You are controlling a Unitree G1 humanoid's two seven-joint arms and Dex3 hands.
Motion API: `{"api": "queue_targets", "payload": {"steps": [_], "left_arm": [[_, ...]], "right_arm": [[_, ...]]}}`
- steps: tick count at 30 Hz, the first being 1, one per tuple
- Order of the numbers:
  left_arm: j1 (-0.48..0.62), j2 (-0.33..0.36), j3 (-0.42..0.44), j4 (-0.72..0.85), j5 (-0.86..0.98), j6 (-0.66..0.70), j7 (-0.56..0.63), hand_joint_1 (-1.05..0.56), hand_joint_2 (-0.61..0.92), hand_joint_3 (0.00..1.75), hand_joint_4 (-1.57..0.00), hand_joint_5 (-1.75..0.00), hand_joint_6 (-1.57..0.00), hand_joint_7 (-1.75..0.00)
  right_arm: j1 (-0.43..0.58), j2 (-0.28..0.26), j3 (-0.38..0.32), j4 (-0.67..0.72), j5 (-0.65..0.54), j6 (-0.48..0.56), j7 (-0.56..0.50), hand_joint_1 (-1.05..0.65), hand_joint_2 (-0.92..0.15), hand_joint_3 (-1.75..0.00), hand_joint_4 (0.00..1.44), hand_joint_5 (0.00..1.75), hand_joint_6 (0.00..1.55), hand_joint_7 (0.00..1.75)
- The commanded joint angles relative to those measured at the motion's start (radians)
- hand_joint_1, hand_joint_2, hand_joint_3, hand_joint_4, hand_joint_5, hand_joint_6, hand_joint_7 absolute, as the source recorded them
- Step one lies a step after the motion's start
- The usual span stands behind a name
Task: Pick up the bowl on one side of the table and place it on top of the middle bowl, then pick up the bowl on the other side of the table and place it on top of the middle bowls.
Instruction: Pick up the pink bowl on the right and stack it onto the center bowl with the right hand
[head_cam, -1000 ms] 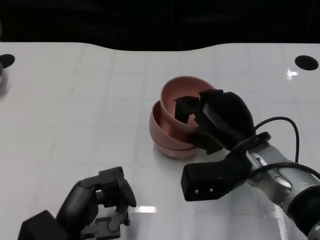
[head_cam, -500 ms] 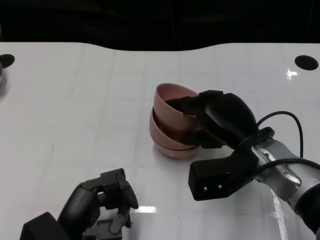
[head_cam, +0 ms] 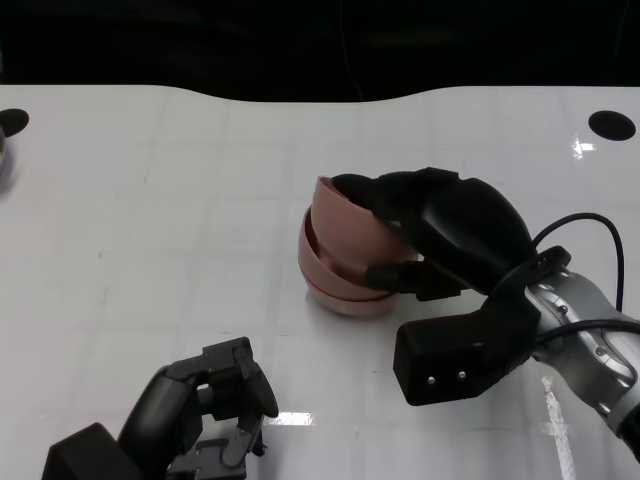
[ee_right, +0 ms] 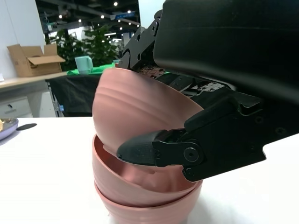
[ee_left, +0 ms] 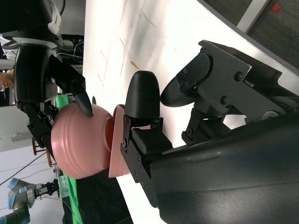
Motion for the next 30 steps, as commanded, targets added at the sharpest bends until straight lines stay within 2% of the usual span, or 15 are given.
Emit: {"api": "queue_targets", "payload": {"steps": [1,10,18,24,27,30], "left_arm": [[-0.008,0.01,0.008,0.008,0.0,-0.019,-0.006,-0.07,0.53,1.2,-0.79,-1.75,-0.73,-1.59],[-0.004,0.011,0.008,0.002,-0.001,-0.018,-0.005,-0.07,0.53,1.2,-0.79,-1.75,-0.73,-1.58],[0.0,0.011,0.008,-0.001,-0.006,-0.016,-0.008,-0.07,0.53,1.2,-0.79,-1.75,-0.72,-1.58],[0.002,0.013,0.007,-0.005,0.004,-0.019,-0.002,-0.07,0.54,1.18,-0.78,-1.75,-0.72,-1.57],[0.007,0.008,0.007,-0.013,-0.006,-0.007,-0.004,-0.07,0.54,1.16,-0.79,-1.75,-0.72,-1.57],[0.007,0.007,0.007,-0.009,-0.016,-0.012,-0.013,-0.07,0.55,1.16,-0.79,-1.75,-0.72,-1.57]], "right_arm": [[0.017,-0.02,-0.011,-0.026,0.009,0.014,0.021,-0.82,-0.92,-0.53,0.3,0.04,0.23,0.0],[0.023,-0.012,-0.005,-0.019,0.003,0.03,0.036,-0.82,-0.92,-0.52,0.24,0.01,0.19,0.0],[0.003,0.019,0.026,0.064,-0.019,0.055,0.028,-0.84,-0.92,-0.53,0.1,0.0,0.07,0.0],[0.005,0.025,0.031,0.08,-0.013,0.049,0.018,-0.84,-0.92,-0.45,0.06,0.0,0.04,0.0],[0.063,-0.015,0.045,0.017,-0.045,0.027,-0.012,-0.86,-0.92,-0.48,0.1,0.02,0.09,0.02],[0.1,-0.031,0.051,-0.009,-0.059,0.02,-0.033,-0.85,-0.92,-0.48,0.12,0.04,0.12,0.04]]}}
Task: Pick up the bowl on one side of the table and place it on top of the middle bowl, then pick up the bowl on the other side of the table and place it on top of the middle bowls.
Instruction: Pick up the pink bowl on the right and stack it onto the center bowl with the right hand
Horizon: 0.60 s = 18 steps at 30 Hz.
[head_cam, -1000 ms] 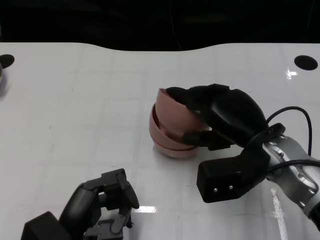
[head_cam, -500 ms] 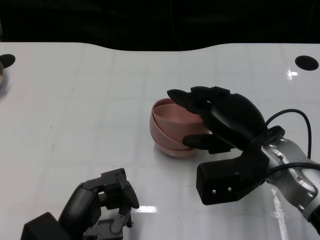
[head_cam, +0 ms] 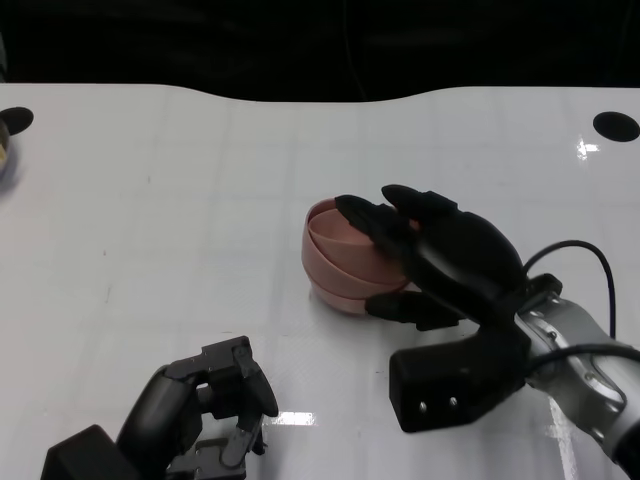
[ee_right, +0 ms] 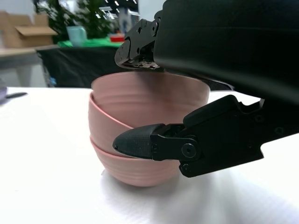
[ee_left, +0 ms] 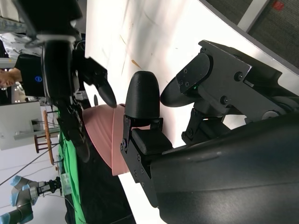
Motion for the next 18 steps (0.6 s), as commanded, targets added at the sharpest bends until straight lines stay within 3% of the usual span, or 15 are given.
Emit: {"api": "queue_targets", "payload": {"steps": [1,13,18], "left_arm": [[0.005,0.007,0.006,-0.006,-0.017,-0.001,-0.016,-0.07,0.55,1.16,-0.78,-1.75,-0.72,-1.57],[0.01,0.009,0.006,-0.016,0.002,0.011,0.002,-0.1,0.54,1.16,-0.79,-1.75,-0.74,-1.55],[0.004,0.011,0.008,-0.003,0.002,-0.008,-0.005,-0.08,0.54,1.17,-0.79,-1.75,-0.75,-1.54]], "right_arm": [[0.045,-0.031,0.005,-0.022,-0.013,-0.009,-0.027,-0.85,-0.92,-0.47,0.13,0.04,0.13,0.04],[0.099,-0.04,-0.022,-0.03,-0.011,-0.086,-0.161,-0.78,-0.92,-0.43,0.15,0.06,0.14,0.04],[0.15,-0.05,-0.05,-0.105,0.011,-0.119,-0.203,-0.76,-0.92,-0.43,0.14,0.07,0.11,0.02]]}}
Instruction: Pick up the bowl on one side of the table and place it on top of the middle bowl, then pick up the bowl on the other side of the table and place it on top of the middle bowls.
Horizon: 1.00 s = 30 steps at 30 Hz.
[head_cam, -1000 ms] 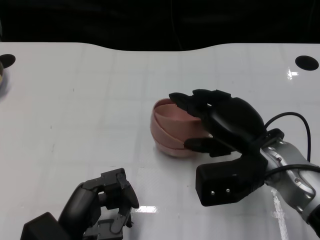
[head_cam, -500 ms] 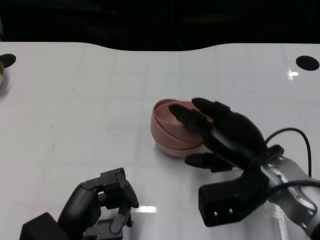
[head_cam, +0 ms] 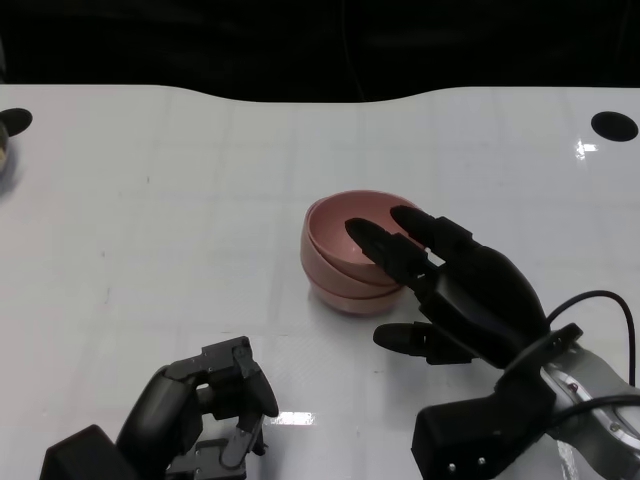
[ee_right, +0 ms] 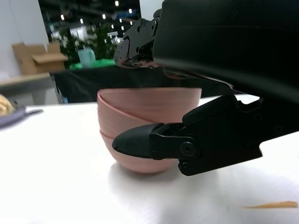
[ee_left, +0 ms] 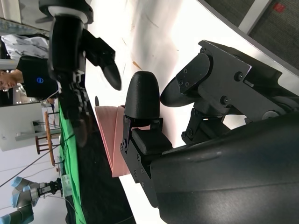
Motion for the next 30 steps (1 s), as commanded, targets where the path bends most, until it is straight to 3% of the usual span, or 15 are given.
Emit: {"api": "queue_targets", "payload": {"steps": [1,9,20,21,22,25,30], "left_arm": [[0.002,0.011,0.008,0.0,0.006,-0.01,0.002,-0.08,0.54,1.17,-0.79,-1.75,-0.75,-1.54],[-0.004,0.009,0.009,0.01,-0.006,-0.013,-0.008,-0.09,0.54,1.17,-0.79,-1.75,-0.75,-1.54],[-0.005,0.009,0.01,0.011,-0.003,-0.017,-0.004,-0.09,0.55,1.17,-0.79,-1.75,-0.74,-1.55],[-0.004,0.008,0.01,0.008,-0.003,-0.016,-0.004,-0.09,0.55,1.16,-0.79,-1.75,-0.74,-1.55],[-0.003,0.009,0.01,0.005,0.002,-0.016,0.002,-0.08,0.55,1.16,-0.78,-1.75,-0.73,-1.56],[-0.002,0.009,0.011,0.002,0.016,-0.022,0.013,-0.09,0.55,1.15,-0.79,-1.75,-0.73,-1.56],[-0.008,0.006,0.017,0.011,0.015,-0.04,0.012,-0.08,0.55,1.15,-0.79,-1.75,-0.73,-1.57]], "right_arm": [[0.036,-0.023,-0.033,-0.056,0.023,-0.019,-0.021,-0.76,-0.92,-0.42,0.14,0.08,0.12,0.02],[0.111,-0.038,-0.079,-0.148,0.049,-0.047,-0.021,-0.7,-0.92,-0.35,0.13,0.12,0.12,0.02],[0.195,-0.034,-0.137,-0.185,0.085,-0.16,-0.086,-0.59,-0.92,-0.19,0.19,0.24,0.2,0.06],[0.243,-0.037,-0.151,-0.213,0.116,-0.183,-0.087,-0.59,-0.92,-0.19,0.19,0.24,0.2,0.06],[0.291,-0.041,-0.166,-0.24,0.146,-0.205,-0.087,-0.46,-0.92,-0.12,0.25,0.43,0.35,0.15],[0.38,-0.043,-0.2,-0.283,0.206,-0.253,-0.079,-0.36,-0.92,-0.07,0.24,0.76,0.49,0.23],[0.45,-0.037,-0.245,-0.282,0.263,-0.338,-0.077,-0.3,-0.92,-0.11,0.33,0.9,0.58,0.28]]}}
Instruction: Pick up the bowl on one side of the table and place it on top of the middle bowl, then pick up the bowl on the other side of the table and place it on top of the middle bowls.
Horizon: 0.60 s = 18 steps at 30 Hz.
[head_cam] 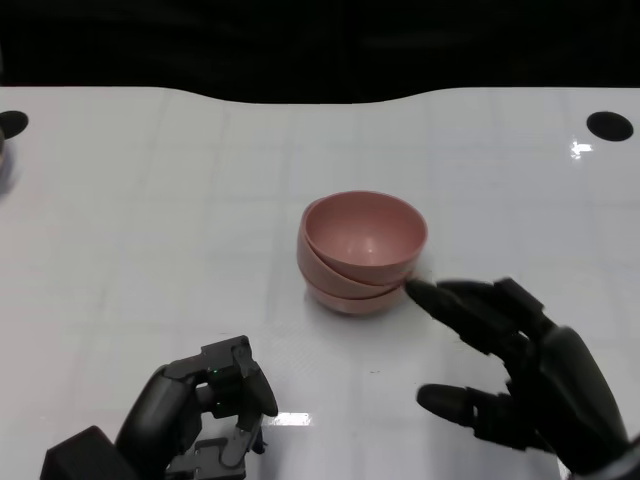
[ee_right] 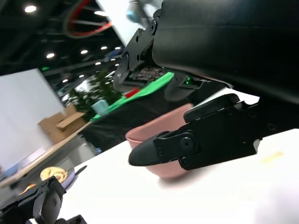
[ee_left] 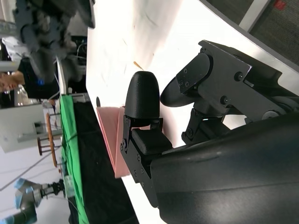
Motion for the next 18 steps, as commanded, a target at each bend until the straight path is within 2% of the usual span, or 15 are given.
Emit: {"api": "queue_targets", "payload": {"steps": [1,6,9,10,11,12,13,15,18], "left_arm": [[-0.005,0.008,0.012,0.005,0.005,-0.022,0.011,-0.08,0.55,1.15,-0.79,-1.75,-0.73,-1.57],[-0.001,0.003,0.017,0.0,0.0,-0.022,0.013,-0.07,0.56,1.17,-0.79,-1.75,-0.73,-1.57],[-0.002,0.001,0.022,0.004,-0.003,-0.028,0.013,-0.07,0.56,1.16,-0.79,-1.75,-0.74,-1.56],[-0.002,0.001,0.023,0.003,-0.005,-0.025,0.012,-0.07,0.56,1.15,-0.79,-1.75,-0.74,-1.55],[-0.002,0.001,0.025,0.003,-0.008,-0.025,0.01,-0.06,0.56,1.15,-0.78,-1.75,-0.75,-1.54],[-0.003,0.001,0.027,0.004,-0.009,-0.025,0.008,-0.06,0.56,1.15,-0.79,-1.75,-0.75,-1.54],[-0.004,0.002,0.029,0.006,-0.015,-0.026,0.003,-0.06,0.56,1.15,-0.79,-1.75,-0.75,-1.54],[-0.006,0.004,0.034,0.009,-0.02,-0.027,-0.001,-0.05,0.57,1.15,-0.79,-1.75,-0.75,-1.54],[-0.006,0.011,0.042,0.002,-0.016,-0.015,0.005,-0.06,0.56,1.15,-0.79,-1.75,-0.75,-1.54]], "right_arm": [[0.032,-0.01,-0.039,-0.012,0.047,-0.066,-0.005,-0.29,-0.92,-0.13,0.36,0.92,0.61,0.3],[0.088,0.019,-0.071,0.006,0.159,-0.165,0.017,-0.23,-0.92,-0.19,0.55,1.01,0.76,0.4],[0.135,0.038,-0.078,-0.01,0.261,-0.195,0.065,-0.16,-0.91,-0.23,0.68,1.1,0.86,0.47],[0.146,0.044,-0.08,-0.012,0.288,-0.203,0.082,-0.14,-0.87,-0.31,0.69,1.15,0.86,0.52],[0.16,0.05,-0.083,-0.016,0.312,-0.206,0.099,-0.11,-0.73,-0.58,0.72,1.21,0.86,0.63],[0.169,0.056,-0.087,-0.02,0.328,-0.206,0.114,-0.1,-0.63,-0.76,0.73,1.25,0.86,0.7],[0.175,0.064,-0.091,-0.015,0.34,-0.214,0.127,-0.09,-0.58,-0.85,0.74,1.27,0.86,0.73],[0.177,0.077,-0.096,0.006,0.363,-0.238,0.151,-0.06,-0.53,-0.96,0.76,1.32,0.88,0.79],[0.162,0.091,-0.098,0.071,0.423,-0.277,0.202,0.04,-0.45,-1.21,0.84,1.42,0.92,0.95]]}}
